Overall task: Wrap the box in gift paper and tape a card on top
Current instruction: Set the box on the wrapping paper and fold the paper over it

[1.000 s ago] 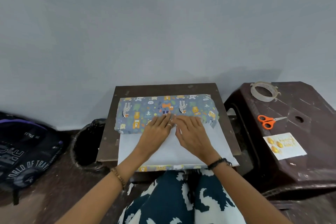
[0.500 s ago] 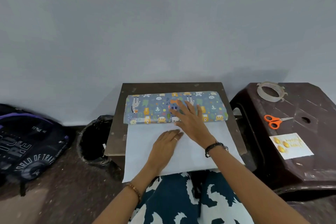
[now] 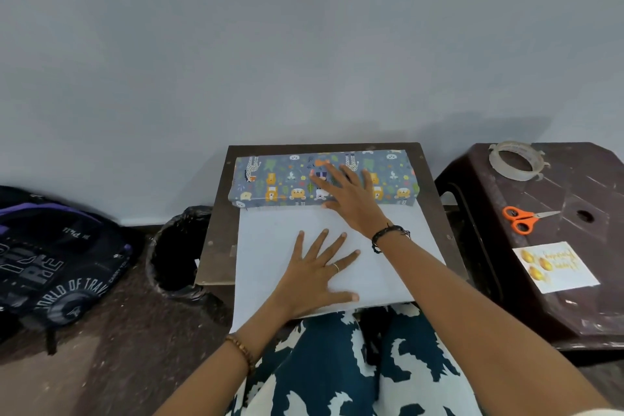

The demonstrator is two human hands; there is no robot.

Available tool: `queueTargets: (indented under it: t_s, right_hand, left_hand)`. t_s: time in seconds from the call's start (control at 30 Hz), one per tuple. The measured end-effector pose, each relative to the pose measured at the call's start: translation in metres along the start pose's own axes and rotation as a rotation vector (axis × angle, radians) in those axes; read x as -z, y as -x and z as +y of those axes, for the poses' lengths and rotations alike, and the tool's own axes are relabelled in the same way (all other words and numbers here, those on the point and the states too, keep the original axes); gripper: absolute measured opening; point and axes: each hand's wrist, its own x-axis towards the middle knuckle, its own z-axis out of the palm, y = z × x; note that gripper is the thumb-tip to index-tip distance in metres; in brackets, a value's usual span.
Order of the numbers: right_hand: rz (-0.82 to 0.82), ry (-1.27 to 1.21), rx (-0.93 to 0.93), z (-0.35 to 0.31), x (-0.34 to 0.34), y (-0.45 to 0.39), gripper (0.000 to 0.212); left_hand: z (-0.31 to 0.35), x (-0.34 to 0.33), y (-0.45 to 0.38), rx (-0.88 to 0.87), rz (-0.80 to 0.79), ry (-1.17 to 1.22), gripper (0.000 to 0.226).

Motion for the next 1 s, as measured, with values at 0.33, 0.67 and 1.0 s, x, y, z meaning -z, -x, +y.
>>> queueTargets:
  t_s: [0.33, 0.67, 1.0]
  right_hand:
    - [-0.052, -0.011, -0.049, -0.008, 0.008, 0.001, 0.058]
    - [-0.09, 0.037, -0.044, -0.019, 0.025, 0.034, 0.057]
    - [-0.117, 0.141, -0.064, -0.027, 0.023, 0.049, 0.058]
  left_hand:
    - [0.025, 0.045, 0.01, -0.118, -0.408, -0.079, 0.086]
    - [0.024, 0.086, 0.024, 0.093, -0.643, 0.522, 0.058]
    - [0.032, 0.111, 0.035, 0.299, -0.709, 0.729, 0.027]
